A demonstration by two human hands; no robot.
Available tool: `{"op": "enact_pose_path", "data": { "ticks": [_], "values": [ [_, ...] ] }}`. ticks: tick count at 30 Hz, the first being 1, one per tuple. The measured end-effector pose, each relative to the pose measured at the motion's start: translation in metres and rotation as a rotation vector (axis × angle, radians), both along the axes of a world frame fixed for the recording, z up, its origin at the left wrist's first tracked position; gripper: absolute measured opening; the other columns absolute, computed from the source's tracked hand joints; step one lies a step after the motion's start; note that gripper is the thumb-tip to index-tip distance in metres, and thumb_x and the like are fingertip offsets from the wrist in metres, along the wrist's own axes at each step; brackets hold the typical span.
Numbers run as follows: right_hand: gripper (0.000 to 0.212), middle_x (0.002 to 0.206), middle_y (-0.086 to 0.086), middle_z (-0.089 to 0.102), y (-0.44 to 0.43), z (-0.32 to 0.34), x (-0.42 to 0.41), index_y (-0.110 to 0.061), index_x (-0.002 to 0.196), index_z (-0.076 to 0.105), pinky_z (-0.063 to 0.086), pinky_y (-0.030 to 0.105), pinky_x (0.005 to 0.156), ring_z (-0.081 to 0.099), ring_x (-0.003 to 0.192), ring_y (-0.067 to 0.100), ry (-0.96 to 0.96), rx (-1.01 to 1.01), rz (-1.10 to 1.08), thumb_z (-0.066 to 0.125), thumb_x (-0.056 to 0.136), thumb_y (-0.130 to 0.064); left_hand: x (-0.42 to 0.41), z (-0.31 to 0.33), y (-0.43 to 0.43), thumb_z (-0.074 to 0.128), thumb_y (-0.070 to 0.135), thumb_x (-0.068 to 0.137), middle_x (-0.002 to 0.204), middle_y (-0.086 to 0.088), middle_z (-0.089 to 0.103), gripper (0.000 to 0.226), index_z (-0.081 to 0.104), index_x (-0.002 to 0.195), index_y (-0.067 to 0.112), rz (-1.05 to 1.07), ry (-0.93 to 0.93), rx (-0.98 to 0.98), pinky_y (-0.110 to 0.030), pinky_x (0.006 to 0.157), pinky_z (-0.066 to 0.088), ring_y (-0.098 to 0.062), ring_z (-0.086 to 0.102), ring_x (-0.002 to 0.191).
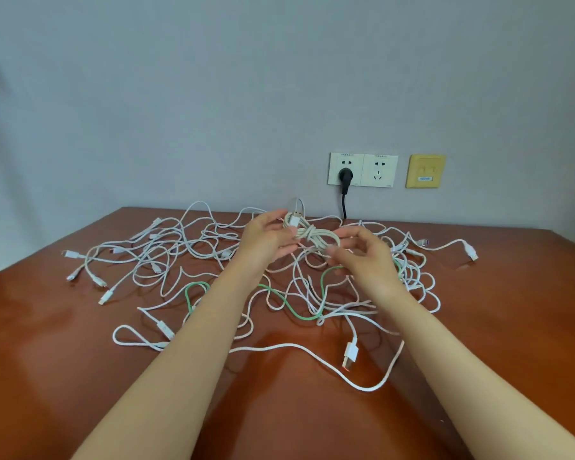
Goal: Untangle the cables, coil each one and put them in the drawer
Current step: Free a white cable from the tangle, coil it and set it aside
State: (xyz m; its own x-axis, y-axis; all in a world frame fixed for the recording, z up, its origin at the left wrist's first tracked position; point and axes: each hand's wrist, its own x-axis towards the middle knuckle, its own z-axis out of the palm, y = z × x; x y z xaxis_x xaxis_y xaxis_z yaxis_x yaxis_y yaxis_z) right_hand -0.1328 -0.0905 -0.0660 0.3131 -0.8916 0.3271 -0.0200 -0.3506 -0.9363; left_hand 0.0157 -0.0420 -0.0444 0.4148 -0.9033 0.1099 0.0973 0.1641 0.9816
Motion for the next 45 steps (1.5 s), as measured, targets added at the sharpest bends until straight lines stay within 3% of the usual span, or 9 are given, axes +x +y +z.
{"op": "enact_pose_path", "data": {
  "ticks": [4, 11, 18, 21, 26, 30, 32, 36, 45],
  "values": [
    [0.024, 0.070, -0.003, 0.056, 0.006, 0.021, 0.025, -0.023, 0.085, 0.058, 0.050, 0.031, 0.064, 0.055, 0.058, 0.014, 0.067, -0.068, 0.007, 0.067, 0.081, 0.000, 0.024, 0.018, 0.011, 0.053, -0.006, 0.088, 0.084, 0.000, 0.060, 0.036, 0.054, 0.122, 0.006, 0.072, -0.049, 0.051, -0.021, 0.074, 0.046, -0.010, 0.057, 0.075],
    [0.027, 0.071, -0.004, 0.052, 0.028, 0.035, 0.089, -0.013, 0.091, 0.061, 0.052, 0.034, 0.076, 0.055, 0.065, 0.017, 0.105, -0.078, 0.128, 0.061, 0.079, 0.012, 0.091, 0.029, 0.044, 0.050, -0.005, 0.090, 0.080, -0.006, 0.059, 0.032, 0.054, 0.121, -0.001, 0.238, -0.051, 0.093, -0.018, 0.062, 0.052, -0.015, 0.057, 0.070],
    [0.023, 0.063, 0.002, 0.054, 0.066, 0.033, 0.172, -0.011, 0.078, 0.054, 0.049, 0.017, 0.041, 0.053, 0.033, 0.003, 0.187, 0.013, 0.203, 0.053, 0.080, 0.011, 0.171, 0.026, 0.092, 0.054, -0.005, 0.085, 0.077, -0.012, 0.057, 0.014, 0.062, 0.091, 0.004, 0.466, -0.151, 0.179, -0.014, 0.045, 0.050, -0.015, 0.054, 0.063],
    [0.027, 0.063, 0.003, 0.053, 0.087, 0.026, 0.210, -0.015, 0.071, 0.047, 0.043, 0.014, 0.036, 0.049, 0.028, 0.002, 0.218, 0.048, 0.259, 0.050, 0.081, 0.010, 0.208, 0.019, 0.116, 0.055, -0.006, 0.078, 0.079, -0.012, 0.055, 0.014, 0.061, 0.080, 0.007, 0.555, -0.206, 0.230, -0.025, 0.060, 0.048, -0.021, 0.052, 0.071],
    [0.033, 0.067, -0.003, 0.054, 0.114, 0.013, 0.263, -0.019, 0.069, 0.052, 0.052, 0.023, 0.066, 0.057, 0.046, 0.011, 0.251, 0.111, 0.360, 0.042, 0.083, 0.008, 0.254, 0.012, 0.155, 0.057, -0.003, 0.078, 0.080, -0.013, 0.058, 0.013, 0.065, 0.082, 0.006, 0.661, -0.290, 0.356, -0.012, 0.041, 0.043, -0.024, 0.053, 0.069],
    [0.033, 0.084, 0.010, 0.065, 0.138, 0.005, 0.288, -0.002, 0.094, 0.067, 0.048, 0.015, 0.054, 0.062, 0.067, 0.021, 0.288, 0.162, 0.436, 0.038, 0.085, 0.009, 0.283, 0.005, 0.181, 0.058, 0.000, 0.072, 0.090, -0.019, 0.069, 0.011, 0.064, 0.068, 0.008, 0.745, -0.334, 0.429, -0.030, 0.080, 0.056, -0.033, 0.067, 0.087],
    [0.032, 0.109, 0.013, 0.064, 0.149, -0.004, 0.301, 0.001, 0.099, 0.066, 0.055, 0.024, 0.074, 0.064, 0.086, 0.026, 0.290, 0.164, 0.462, 0.038, 0.084, 0.009, 0.294, 0.000, 0.192, 0.056, -0.001, 0.074, 0.100, -0.020, 0.069, 0.014, 0.067, 0.071, 0.007, 0.772, -0.370, 0.472, -0.042, 0.090, 0.053, -0.034, 0.067, 0.095],
    [0.035, 0.113, 0.015, 0.063, 0.168, -0.018, 0.319, -0.001, 0.111, 0.065, 0.047, 0.038, 0.098, 0.059, 0.111, 0.032, 0.386, 0.126, 0.519, 0.045, 0.083, 0.005, 0.304, -0.013, 0.205, 0.055, -0.001, 0.081, 0.114, -0.015, 0.065, 0.029, 0.070, 0.105, 0.005, 0.847, -0.590, 0.601, -0.039, 0.094, 0.050, -0.033, 0.062, 0.104],
    [0.028, 0.101, 0.022, 0.067, 0.190, -0.030, 0.346, 0.005, 0.099, 0.068, 0.050, 0.035, 0.088, 0.062, 0.092, 0.031, 0.447, 0.051, 0.487, 0.042, 0.088, 0.003, 0.312, -0.037, 0.217, 0.047, -0.001, 0.087, 0.112, -0.019, 0.064, 0.027, 0.069, 0.103, 0.000, 0.924, -0.770, 0.718, -0.035, 0.084, 0.050, -0.033, 0.060, 0.105]
  ]
}}
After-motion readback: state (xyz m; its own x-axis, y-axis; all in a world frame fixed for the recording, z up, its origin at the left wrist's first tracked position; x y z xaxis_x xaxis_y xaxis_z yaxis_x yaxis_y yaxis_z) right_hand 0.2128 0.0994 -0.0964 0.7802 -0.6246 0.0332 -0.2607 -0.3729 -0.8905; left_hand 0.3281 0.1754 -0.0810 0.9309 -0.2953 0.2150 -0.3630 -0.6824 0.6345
